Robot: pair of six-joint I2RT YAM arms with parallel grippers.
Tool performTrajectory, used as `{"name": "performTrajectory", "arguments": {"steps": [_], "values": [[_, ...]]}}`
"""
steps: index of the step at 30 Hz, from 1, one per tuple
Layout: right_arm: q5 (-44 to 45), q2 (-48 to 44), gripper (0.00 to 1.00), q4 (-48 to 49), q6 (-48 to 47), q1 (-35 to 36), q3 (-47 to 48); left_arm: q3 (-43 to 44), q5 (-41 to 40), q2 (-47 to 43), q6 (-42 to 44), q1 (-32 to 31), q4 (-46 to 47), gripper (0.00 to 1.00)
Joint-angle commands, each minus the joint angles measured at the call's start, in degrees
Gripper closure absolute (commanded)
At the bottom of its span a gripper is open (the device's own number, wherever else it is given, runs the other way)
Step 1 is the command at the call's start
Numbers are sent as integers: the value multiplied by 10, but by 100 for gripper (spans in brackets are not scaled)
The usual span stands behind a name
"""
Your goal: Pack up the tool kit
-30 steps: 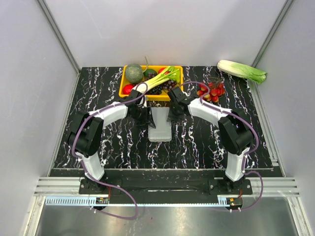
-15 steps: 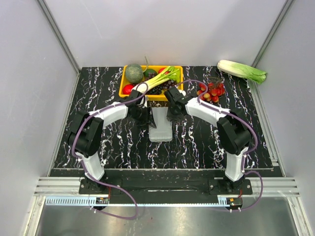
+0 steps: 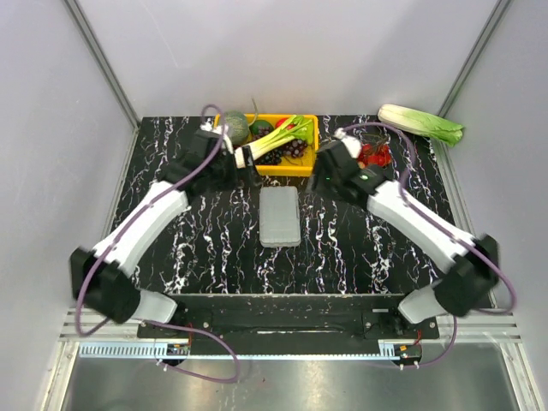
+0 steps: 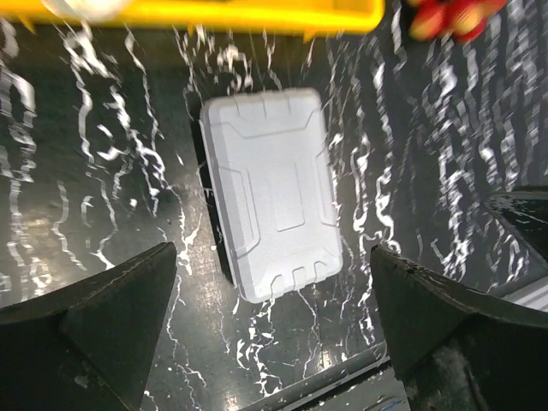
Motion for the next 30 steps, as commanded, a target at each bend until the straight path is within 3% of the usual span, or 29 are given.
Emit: {"name": "performTrajectory", "arguments": {"steps": [1, 7, 14, 20, 30], "values": [[78, -152, 32, -32, 0, -18, -94, -10, -71, -152, 16, 9, -29, 1], [163, -356, 27, -94, 12, -27, -159, -28, -169, -349, 16, 11, -99, 1], [235, -461, 24, -205, 12, -26, -88, -14, -236, -502, 0, 11, -203, 1], [264, -507, 20, -285, 8, -26, -6, 2, -263, -552, -11, 11, -279, 1], [285, -535, 20, -330, -4, -27, 76, 18, -269, -549, -20, 11, -301, 1]]}}
